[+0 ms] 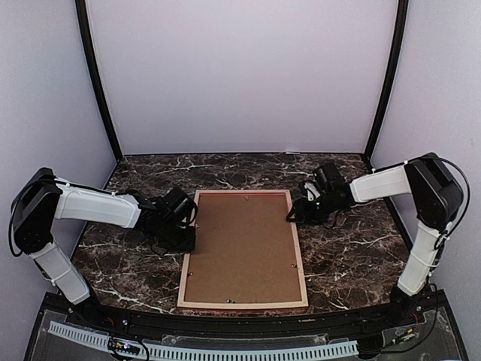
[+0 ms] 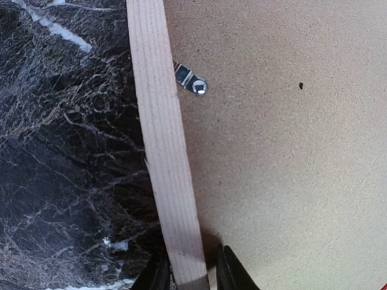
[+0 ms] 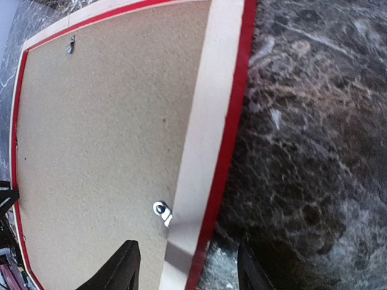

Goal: Put the photo into the frame
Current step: Press the fastener onto the backboard, then rotate the photo frame at the center of the board.

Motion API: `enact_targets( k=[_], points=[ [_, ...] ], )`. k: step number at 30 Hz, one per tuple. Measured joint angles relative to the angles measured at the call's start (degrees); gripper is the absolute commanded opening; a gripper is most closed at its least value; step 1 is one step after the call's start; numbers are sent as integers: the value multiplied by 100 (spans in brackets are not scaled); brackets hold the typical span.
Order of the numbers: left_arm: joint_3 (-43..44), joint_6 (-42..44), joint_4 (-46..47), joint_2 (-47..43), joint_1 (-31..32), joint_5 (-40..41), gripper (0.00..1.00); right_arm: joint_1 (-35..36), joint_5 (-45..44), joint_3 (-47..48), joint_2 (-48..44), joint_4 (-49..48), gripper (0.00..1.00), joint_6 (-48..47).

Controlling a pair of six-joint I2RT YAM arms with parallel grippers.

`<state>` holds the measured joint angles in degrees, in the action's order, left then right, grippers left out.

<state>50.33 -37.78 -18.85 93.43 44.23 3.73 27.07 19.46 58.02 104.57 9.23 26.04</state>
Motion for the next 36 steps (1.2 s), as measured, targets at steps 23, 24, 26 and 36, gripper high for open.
enact_targets(
  k=[23,24,26,36],
  points=[
    [98,203,166,-87,31,-15,68,905,-1296,-883,-802,153,20,236],
    [125,267,166,-144,28,-4,69,905,-1327,-846,-798,208,17,186],
    [201,393,166,-258,-2,4,70,887,-1377,-761,-769,308,14,116],
    [522,1185,319,-529,-592,-455,78,546,-1152,90,-212,866,13,-1064]
  ],
)
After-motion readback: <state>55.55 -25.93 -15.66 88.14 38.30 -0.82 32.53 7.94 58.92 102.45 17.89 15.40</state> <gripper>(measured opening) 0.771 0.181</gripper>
